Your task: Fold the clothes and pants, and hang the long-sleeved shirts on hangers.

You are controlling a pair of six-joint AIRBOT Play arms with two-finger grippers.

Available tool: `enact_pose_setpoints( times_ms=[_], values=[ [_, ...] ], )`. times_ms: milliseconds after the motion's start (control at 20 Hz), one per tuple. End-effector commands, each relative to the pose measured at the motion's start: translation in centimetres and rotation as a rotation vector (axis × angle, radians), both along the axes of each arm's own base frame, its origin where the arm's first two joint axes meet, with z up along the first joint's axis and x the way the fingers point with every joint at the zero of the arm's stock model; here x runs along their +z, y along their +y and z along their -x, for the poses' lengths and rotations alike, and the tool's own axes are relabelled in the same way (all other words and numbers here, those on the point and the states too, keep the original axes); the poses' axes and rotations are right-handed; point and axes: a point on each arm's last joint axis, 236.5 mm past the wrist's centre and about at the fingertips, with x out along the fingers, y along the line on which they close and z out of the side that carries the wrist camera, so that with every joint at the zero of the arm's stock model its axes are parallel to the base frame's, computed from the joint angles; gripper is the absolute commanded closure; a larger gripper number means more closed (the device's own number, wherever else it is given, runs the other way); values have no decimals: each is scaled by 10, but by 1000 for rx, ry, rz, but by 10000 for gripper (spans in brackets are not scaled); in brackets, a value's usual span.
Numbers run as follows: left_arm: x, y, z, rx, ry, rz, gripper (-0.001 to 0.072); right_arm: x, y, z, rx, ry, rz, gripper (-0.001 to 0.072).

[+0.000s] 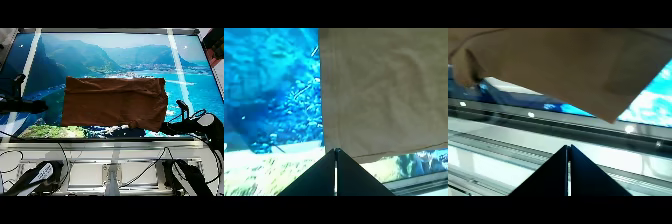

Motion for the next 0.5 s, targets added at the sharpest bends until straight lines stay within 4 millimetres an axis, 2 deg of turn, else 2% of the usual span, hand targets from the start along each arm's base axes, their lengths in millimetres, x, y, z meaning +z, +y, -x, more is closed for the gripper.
enact_pose_setpoints(
  times_ms=[0, 50, 100, 150, 200, 250, 300, 350, 450],
  values=[
    [-5, 1, 0, -3, -9, -5, 688, -6, 1, -9, -78, -28, -16, 685],
    [-4, 2, -2, 0, -15, -8, 688, -14, -15, -6, -110, 1, 52, 581],
    [-4, 2, -3, 2, -18, -10, 688, -21, -29, 0, -126, 31, 117, 385],
    [-4, 3, -4, 4, -22, -12, 688, -25, -38, 4, -127, 48, 159, 277],
    [-4, 3, -4, 6, -24, -13, 688, -26, -42, 7, -116, 55, 180, 288],
    [-4, 3, -4, 6, -25, -13, 688, -27, -44, 8, -111, 58, 189, 426],
    [-4, 3, -4, 6, -24, -13, 688, -27, -47, 6, -113, 48, 201, 673],
    [-4, 3, -4, 6, -24, -13, 688, -27, -50, -1, -125, 19, 213, 697],
    [-4, 3, -4, 6, -25, -13, 688, -17, -63, -20, -142, -50, 257, 699]
  ],
)
